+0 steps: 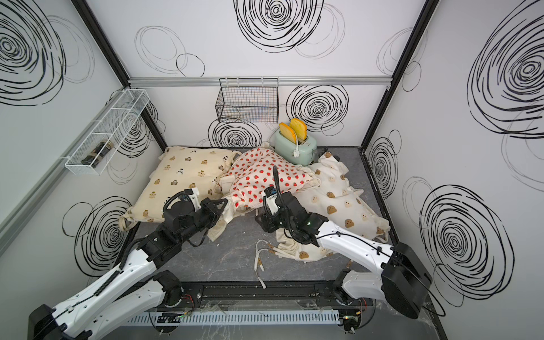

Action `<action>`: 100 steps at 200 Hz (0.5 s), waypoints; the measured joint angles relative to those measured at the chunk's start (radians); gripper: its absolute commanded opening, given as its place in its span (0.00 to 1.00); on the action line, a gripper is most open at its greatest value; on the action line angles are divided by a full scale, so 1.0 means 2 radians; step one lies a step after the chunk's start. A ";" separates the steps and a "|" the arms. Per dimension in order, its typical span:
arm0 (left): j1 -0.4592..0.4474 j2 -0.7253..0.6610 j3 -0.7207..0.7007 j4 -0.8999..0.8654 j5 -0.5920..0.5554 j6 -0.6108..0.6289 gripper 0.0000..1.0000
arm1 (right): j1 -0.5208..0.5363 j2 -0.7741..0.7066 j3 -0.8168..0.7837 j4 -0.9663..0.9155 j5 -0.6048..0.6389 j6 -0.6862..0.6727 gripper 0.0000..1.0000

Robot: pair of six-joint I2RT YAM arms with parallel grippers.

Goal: Zip up pillowcases
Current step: Adjust the pillowcase at the center of the board.

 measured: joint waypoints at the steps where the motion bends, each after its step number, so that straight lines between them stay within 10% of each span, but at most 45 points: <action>1: 0.000 0.000 0.000 0.001 0.000 0.000 0.00 | 0.000 0.001 -0.001 0.002 0.000 0.000 0.50; 100: 0.003 0.001 -0.001 0.009 0.009 -0.002 0.00 | 0.013 0.075 -0.058 0.209 0.020 0.041 0.44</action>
